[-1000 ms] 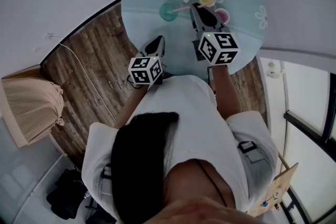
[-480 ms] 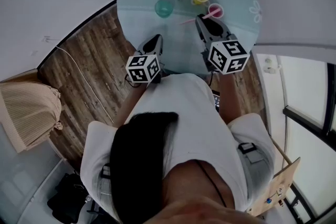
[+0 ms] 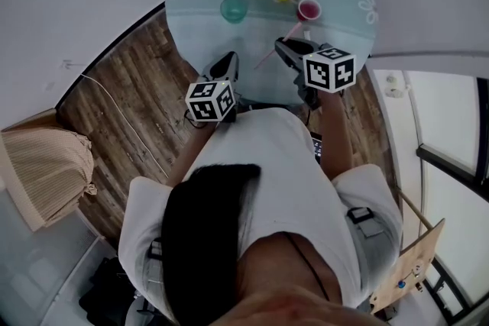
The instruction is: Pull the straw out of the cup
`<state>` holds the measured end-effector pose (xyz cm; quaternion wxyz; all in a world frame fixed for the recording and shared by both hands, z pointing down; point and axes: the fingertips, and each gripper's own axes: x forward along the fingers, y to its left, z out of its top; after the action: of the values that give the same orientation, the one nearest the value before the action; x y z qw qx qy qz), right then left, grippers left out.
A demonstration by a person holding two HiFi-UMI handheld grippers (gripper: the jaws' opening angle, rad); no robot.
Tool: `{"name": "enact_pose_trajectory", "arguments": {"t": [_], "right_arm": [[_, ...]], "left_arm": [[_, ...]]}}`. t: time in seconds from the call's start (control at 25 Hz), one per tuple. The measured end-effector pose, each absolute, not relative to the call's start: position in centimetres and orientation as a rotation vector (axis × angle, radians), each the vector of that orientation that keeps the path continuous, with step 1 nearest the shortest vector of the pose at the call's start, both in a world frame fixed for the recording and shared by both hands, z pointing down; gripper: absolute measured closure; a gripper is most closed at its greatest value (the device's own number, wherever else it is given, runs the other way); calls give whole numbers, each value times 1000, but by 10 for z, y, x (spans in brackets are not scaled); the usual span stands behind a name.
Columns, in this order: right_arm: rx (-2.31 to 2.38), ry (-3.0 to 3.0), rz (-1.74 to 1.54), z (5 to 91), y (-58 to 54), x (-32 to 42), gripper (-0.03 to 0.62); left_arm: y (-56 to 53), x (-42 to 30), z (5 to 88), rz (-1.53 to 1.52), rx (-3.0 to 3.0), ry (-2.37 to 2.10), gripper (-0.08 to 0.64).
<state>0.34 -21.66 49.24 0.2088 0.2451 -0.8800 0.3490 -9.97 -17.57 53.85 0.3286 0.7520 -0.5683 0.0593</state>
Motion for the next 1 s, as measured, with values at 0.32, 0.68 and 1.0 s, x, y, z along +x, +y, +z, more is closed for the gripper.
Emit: {"name": "enact_pose_trajectory", "arguments": {"t": [0.32, 0.68, 1.0], "right_arm": [[710, -2271, 1267, 559, -217, 4, 540], [822, -2061, 1378, 626, -244, 10, 538], [875, -1994, 1406, 652, -256, 2, 538]], "left_arm": [[-170, -108, 541, 148, 1938, -1501, 551], [-171, -127, 548, 140, 1854, -1563, 551], [-179, -125, 546, 167, 1863, -1581, 551]]}}
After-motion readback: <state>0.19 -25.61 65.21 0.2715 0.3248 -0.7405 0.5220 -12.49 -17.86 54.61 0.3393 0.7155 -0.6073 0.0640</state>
